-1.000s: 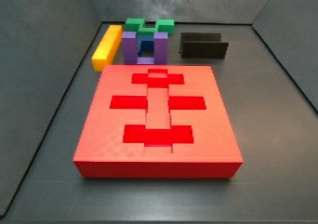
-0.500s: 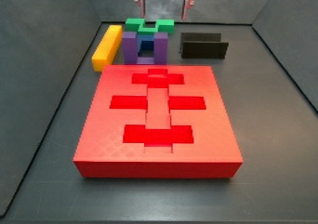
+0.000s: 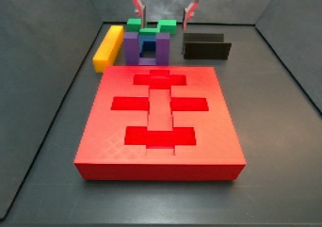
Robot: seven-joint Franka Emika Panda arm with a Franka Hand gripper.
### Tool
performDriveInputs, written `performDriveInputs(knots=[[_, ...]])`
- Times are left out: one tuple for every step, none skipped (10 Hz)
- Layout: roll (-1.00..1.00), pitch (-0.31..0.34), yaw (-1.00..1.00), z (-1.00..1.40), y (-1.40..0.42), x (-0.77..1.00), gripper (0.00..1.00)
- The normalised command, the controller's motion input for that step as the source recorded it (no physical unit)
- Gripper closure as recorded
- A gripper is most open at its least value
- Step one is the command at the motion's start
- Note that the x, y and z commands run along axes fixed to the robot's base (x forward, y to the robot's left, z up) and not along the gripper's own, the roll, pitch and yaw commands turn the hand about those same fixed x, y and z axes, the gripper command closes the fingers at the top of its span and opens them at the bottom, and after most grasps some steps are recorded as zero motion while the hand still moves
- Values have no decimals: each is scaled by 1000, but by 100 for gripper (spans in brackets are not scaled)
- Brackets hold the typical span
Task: Pick up the purple object. Move up. Move to above the board. Insert the purple object.
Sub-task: Pick up the purple object.
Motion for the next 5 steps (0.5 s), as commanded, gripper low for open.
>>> performDriveInputs(knots=[[87, 0, 0, -223, -277, 0, 0], [137, 0, 0, -189, -263, 0, 0], [111, 0, -34, -240, -103, 29, 0], [59, 0, -37, -174, 0, 51, 0], [19, 7, -31, -54, 91, 114, 0]])
